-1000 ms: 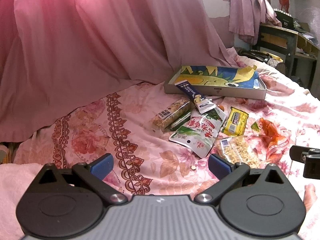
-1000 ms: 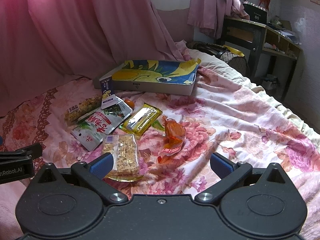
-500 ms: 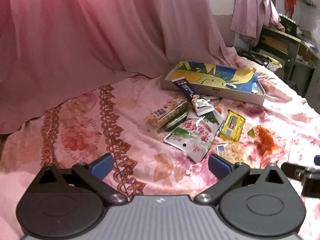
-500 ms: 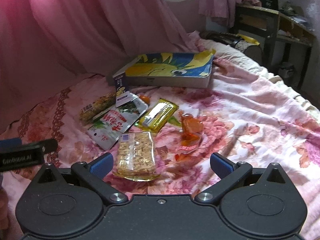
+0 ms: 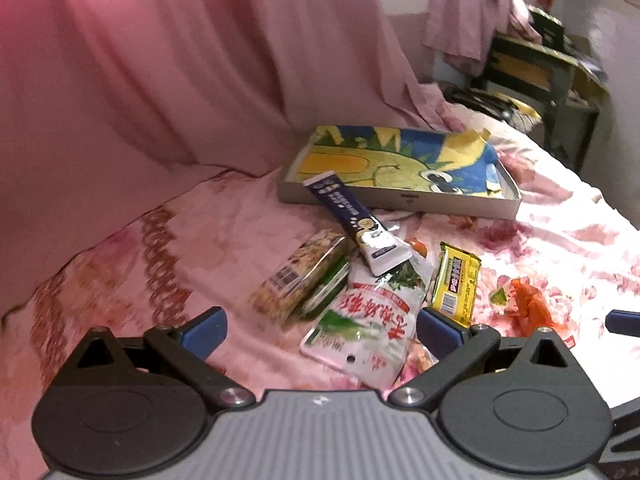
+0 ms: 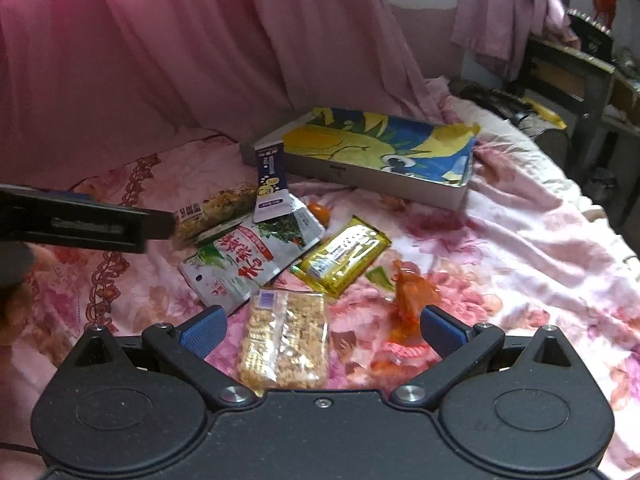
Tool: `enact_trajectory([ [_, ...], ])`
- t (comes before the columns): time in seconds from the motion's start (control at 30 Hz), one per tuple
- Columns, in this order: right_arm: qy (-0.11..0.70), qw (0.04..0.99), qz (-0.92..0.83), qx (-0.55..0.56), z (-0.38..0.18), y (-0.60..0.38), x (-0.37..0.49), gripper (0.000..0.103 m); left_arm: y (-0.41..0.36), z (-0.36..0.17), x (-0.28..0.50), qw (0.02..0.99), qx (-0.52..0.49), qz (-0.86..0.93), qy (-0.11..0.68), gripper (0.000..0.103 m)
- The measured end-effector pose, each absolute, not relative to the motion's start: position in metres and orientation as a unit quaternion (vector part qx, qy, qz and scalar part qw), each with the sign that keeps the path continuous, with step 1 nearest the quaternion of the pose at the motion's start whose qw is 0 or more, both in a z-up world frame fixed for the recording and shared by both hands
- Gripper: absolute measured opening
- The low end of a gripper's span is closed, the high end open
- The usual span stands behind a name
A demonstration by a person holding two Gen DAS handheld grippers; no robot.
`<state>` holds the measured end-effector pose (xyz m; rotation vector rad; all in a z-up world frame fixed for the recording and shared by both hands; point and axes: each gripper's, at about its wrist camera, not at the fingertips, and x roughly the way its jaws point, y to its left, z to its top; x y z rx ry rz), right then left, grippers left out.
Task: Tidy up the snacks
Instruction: 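Grasp the white-green vegetable pouch with left gripper while right grasps the clear cereal bag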
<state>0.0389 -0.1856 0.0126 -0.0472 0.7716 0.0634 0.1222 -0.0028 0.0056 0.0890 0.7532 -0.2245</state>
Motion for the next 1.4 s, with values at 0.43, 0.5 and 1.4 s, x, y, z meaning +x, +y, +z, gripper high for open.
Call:
enact_trajectory([
  [0.43, 0.443, 0.896, 0.03, -0.022, -0.032, -0.178, 0.077, 0.102, -0.016, -0.025, 0.189, 0.873, -0.009, -0.242, 0.424, 0.103],
  [0.5, 0.448, 0.893, 0.031, -0.018, -0.037, -0.178, 0.082, 0.102, -0.02, -0.031, 0.197, 0.863, -0.009, -0.257, 0.434, 0.103],
  [1.4, 0.489, 0.871, 0.049, 0.022, -0.067, -0.175, 0.098, 0.093, -0.049, -0.071, 0.216, 0.837, 0.117, -0.27, 0.462, 0.083],
])
